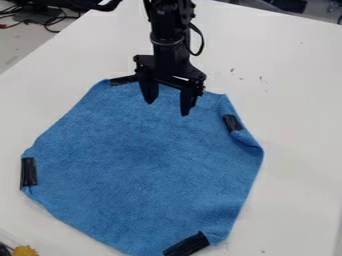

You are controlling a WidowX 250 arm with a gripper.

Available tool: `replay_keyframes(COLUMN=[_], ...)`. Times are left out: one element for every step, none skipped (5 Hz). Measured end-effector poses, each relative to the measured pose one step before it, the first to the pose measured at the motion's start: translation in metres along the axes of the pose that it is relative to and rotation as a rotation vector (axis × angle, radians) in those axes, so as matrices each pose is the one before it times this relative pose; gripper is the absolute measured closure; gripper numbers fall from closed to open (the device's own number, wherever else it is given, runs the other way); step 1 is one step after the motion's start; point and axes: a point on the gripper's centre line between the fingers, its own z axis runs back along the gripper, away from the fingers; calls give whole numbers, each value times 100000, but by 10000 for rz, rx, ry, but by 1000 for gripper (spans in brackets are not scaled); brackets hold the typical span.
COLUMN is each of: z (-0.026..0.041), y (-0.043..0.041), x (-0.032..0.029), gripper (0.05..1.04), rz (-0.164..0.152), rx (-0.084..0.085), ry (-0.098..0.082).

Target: Fold the cloth bottom left to top left

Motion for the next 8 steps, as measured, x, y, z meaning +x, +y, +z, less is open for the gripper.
replay_keyframes(z=[-989,-940,1628,1378,-1165,-1556,-1195,-421], y=[-107,289,2370,3227,4617,2931,2605,1834], x=[-500,-1457,-1838,-2429,-2866,-1832,-1684,-742], gripper=[83,83,83,83,83,83,83,83], rz=[56,243,1071,1308,1491,862,788,394], rx=[-26,211,254,204,-197,-198,199,40], ry=[321,253,-213,-291,-228,-140,-54,48])
